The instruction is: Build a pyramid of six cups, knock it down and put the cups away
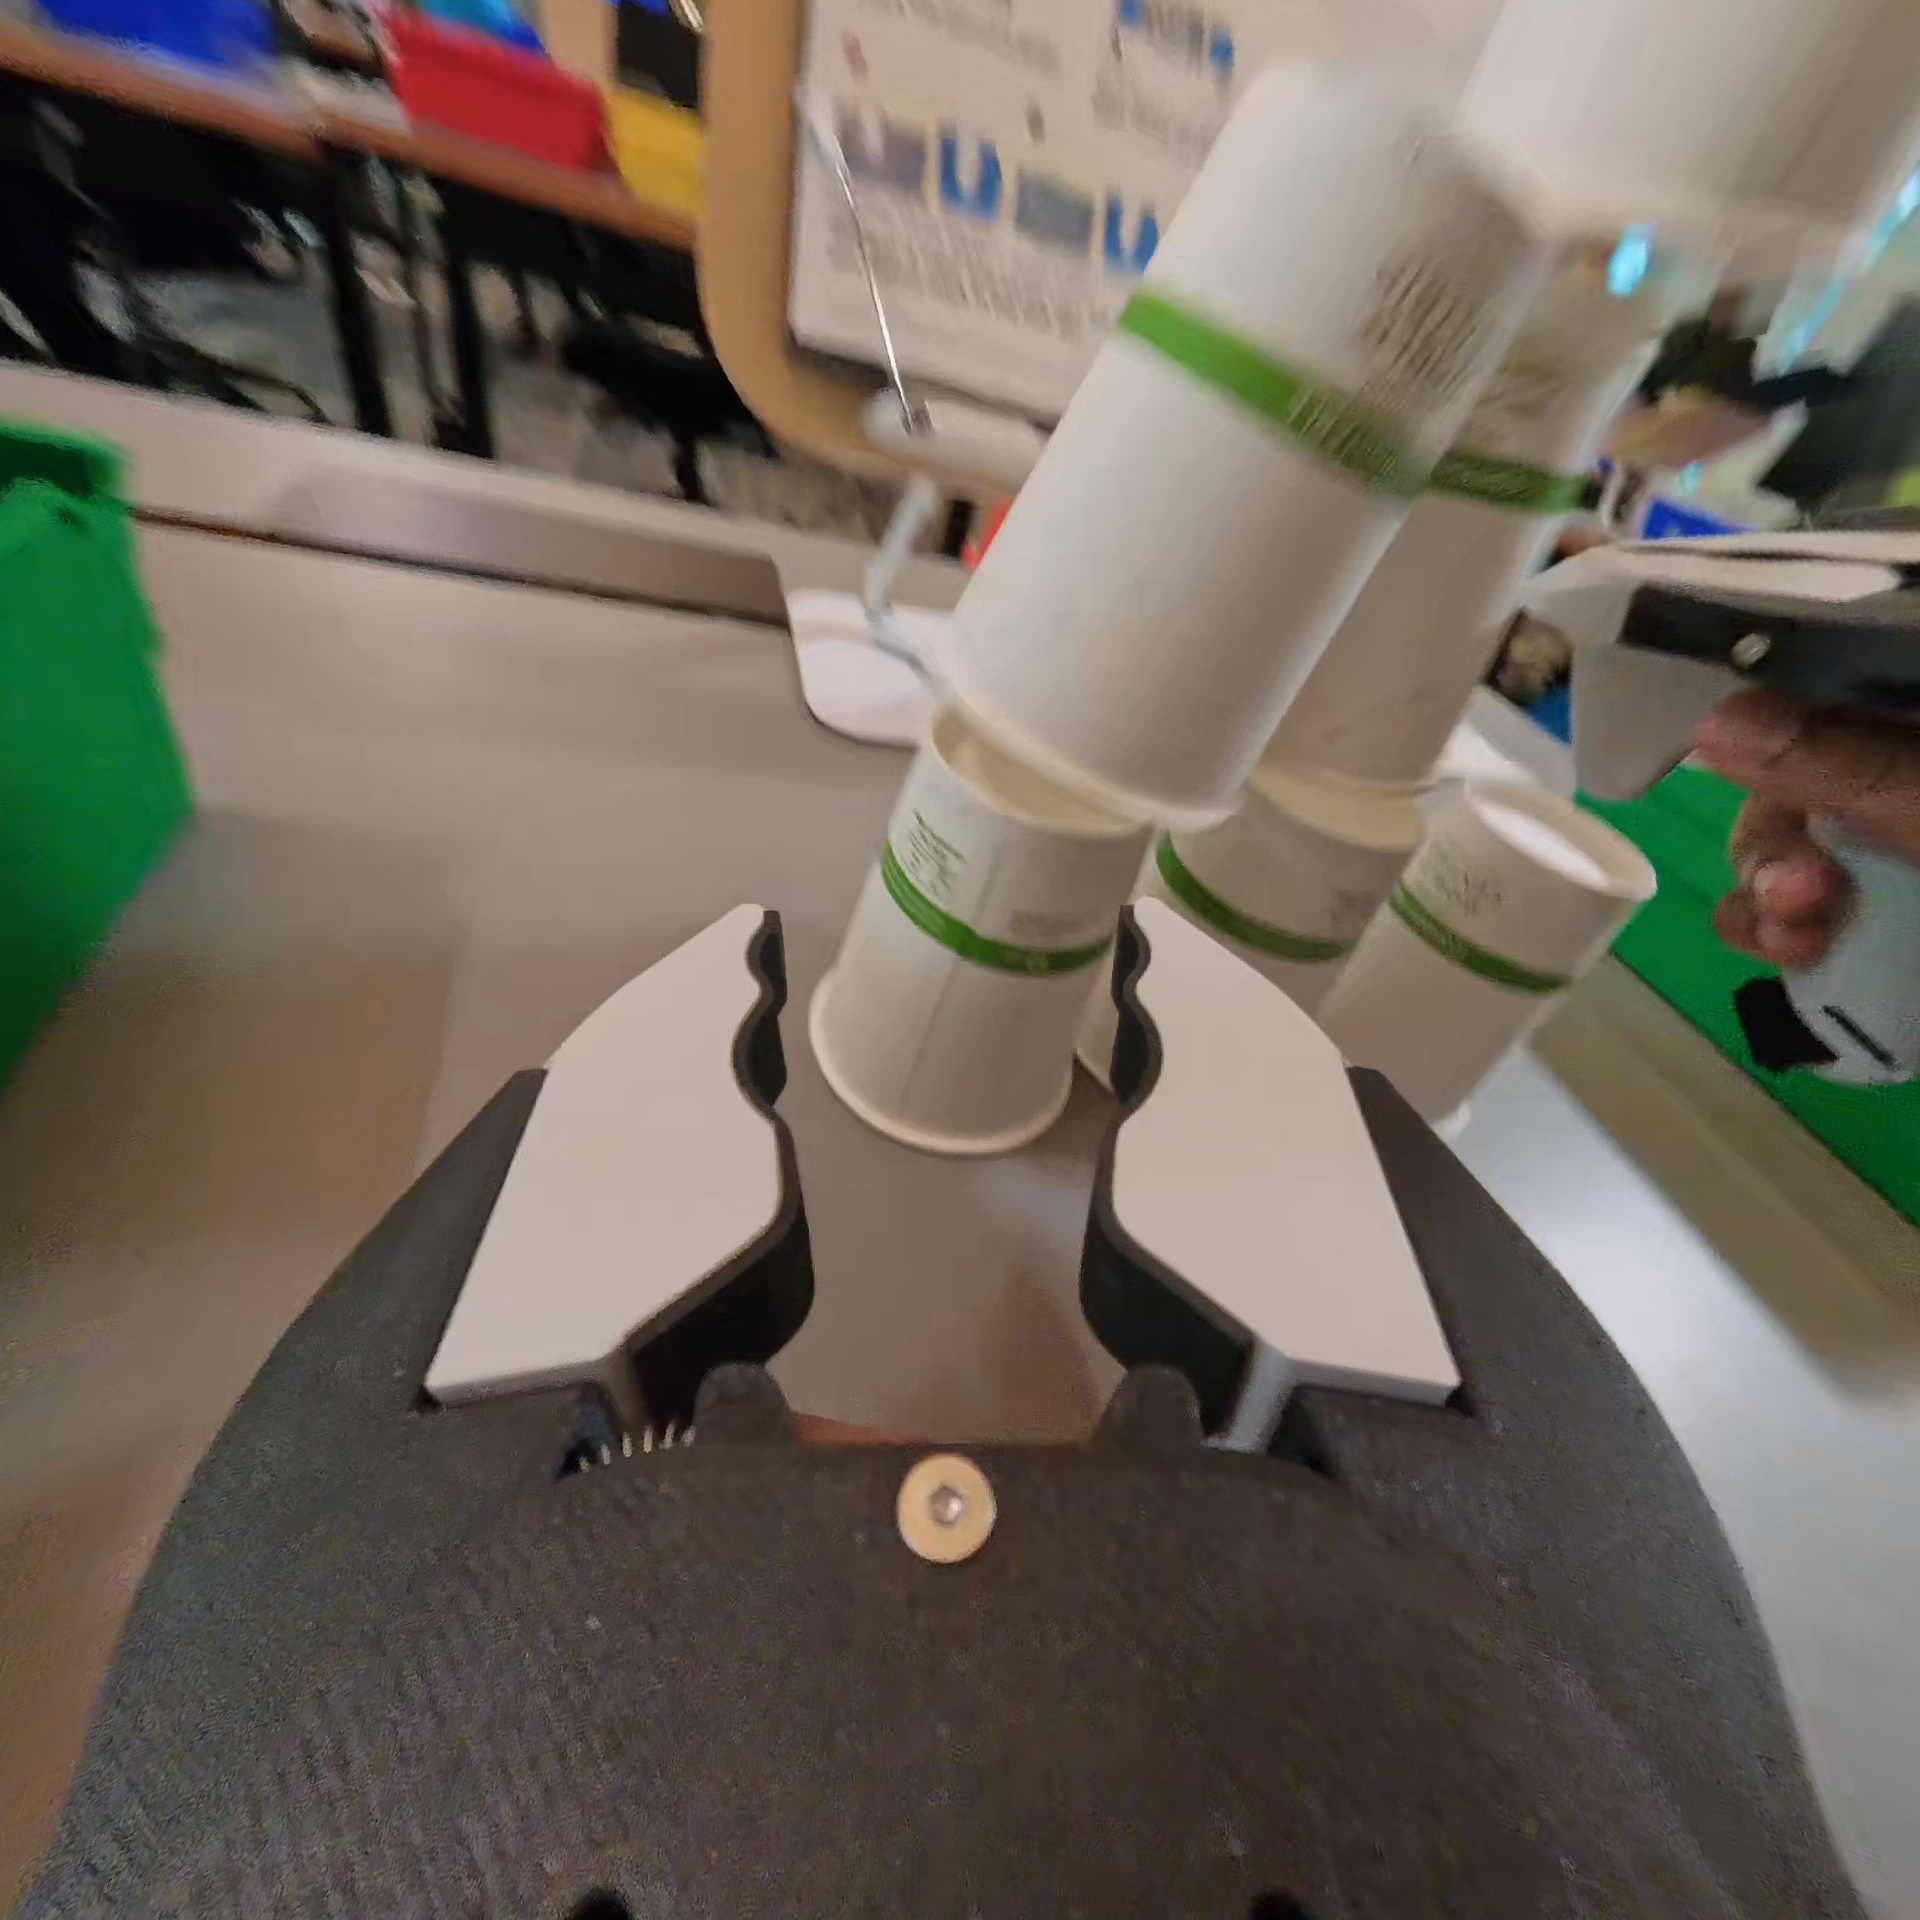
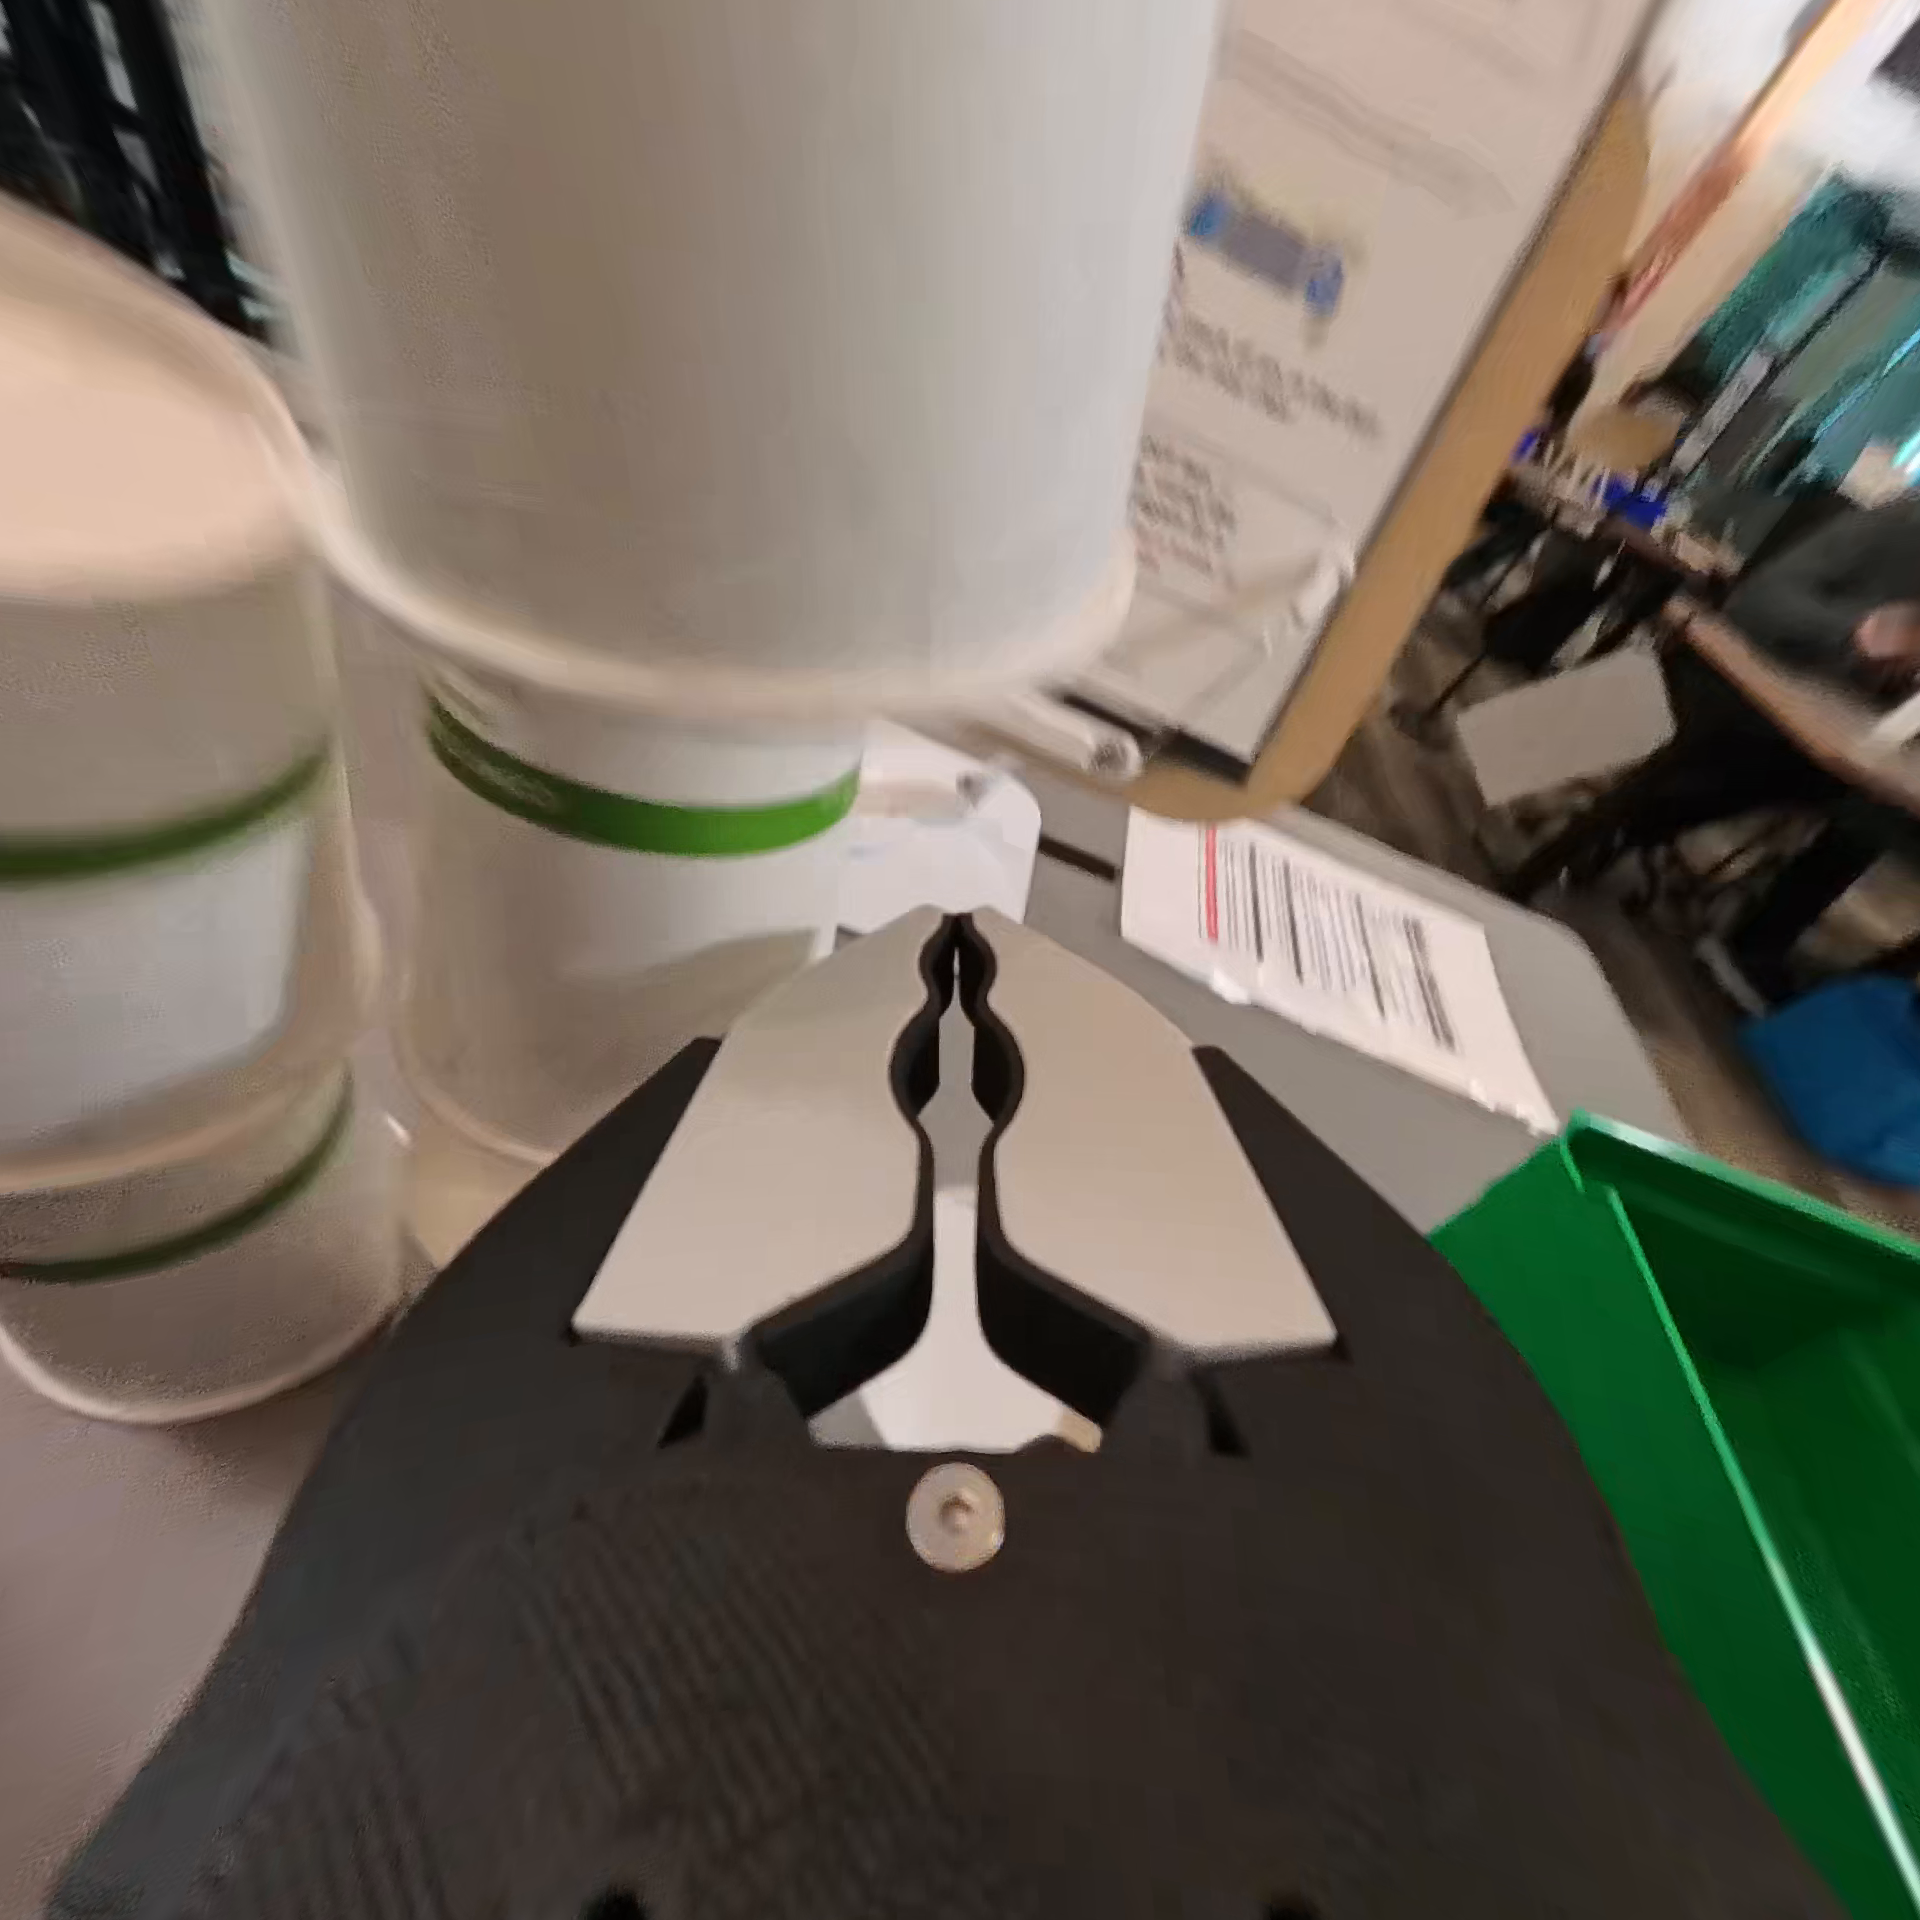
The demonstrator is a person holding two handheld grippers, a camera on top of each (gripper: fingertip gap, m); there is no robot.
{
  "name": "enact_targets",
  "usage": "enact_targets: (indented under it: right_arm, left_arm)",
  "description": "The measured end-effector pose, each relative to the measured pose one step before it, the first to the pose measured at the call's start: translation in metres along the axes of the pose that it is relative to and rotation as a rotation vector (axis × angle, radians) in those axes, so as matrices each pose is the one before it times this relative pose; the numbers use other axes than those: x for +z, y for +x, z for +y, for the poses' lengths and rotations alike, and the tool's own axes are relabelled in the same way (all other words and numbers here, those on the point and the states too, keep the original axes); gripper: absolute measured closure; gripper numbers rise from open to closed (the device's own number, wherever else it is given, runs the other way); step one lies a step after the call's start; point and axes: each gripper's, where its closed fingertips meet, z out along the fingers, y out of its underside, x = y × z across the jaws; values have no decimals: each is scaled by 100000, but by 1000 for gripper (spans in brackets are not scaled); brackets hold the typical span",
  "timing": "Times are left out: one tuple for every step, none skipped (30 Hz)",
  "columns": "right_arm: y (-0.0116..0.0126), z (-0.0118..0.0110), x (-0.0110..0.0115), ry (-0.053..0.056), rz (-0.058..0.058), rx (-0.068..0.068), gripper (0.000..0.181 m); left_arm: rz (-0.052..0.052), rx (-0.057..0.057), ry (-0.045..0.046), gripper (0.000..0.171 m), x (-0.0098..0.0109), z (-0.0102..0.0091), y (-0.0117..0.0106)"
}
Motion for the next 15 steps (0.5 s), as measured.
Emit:
enact_targets:
  right_arm:
    - [-1107, -1323, -122, 3372, -284, -2664, 181]
    - [-891, -930, -112, 2072, -1172, -1787, 181]
    - [-677, -559, -108, 1287, -1812, -688, 181]
    - [-365, -242, -180, 806, -1674, -215, 181]
    - [61, 140, -256, -754, -235, -292, 181]
    - [334, 408, -358, -1734, 225, -353, 181]
    - [466, 512, -494, -1272, 15, 411, 181]
    - [609, 537, -635, -374, 82, 1287, 181]
    - [744, 646, -698, -74, 327, 1363, 181]
    - [840, 752, -697, -50, 436, 1018, 180]
    - [871, 777, -668, 426, 338, 738, 178]
    - [959, 778, -648, 983, 810, 547, 178]
    - [1095, 797, -603, 1439, 1674, 209, 179]
    - [1170, 850, -550, 1485, 2353, -18, 179]
    - [1191, 930, -496, 1090, 2689, 467, 181]
  left_arm:
    - [-2589, 618, 6488, 111, -562, -1103, -182]
    - [-2165, 1396, 5528, 111, -533, -972, -112]
    - [-2069, 1307, 4926, 112, -500, -878, -80]
    - [-1024, 954, 4149, 112, -435, -742, 82]
    - [-692, 913, 3620, 112, -402, -658, 133]
    - [-749, 1215, 3077, 113, -346, -556, 98]
    - [166, 1455, 1878, 112, -219, -351, 174]
    - [566, 1203, 996, 112, -110, -179, 165]
    - [504, 718, 165, 112, 7, 1, 92]
    - [89, 82, -531, 112, 101, 140, -39]
    - [-305, -735, -668, 112, 116, 168, -178]
    - [-759, -1029, -356, 112, 103, 96, -300]
    - [-822, -751, -119, 112, 122, 14, -369]
    - [-877, -425, 117, 112, 125, -50, -392]
    - [-901, -146, 379, 112, 135, -90, -432]
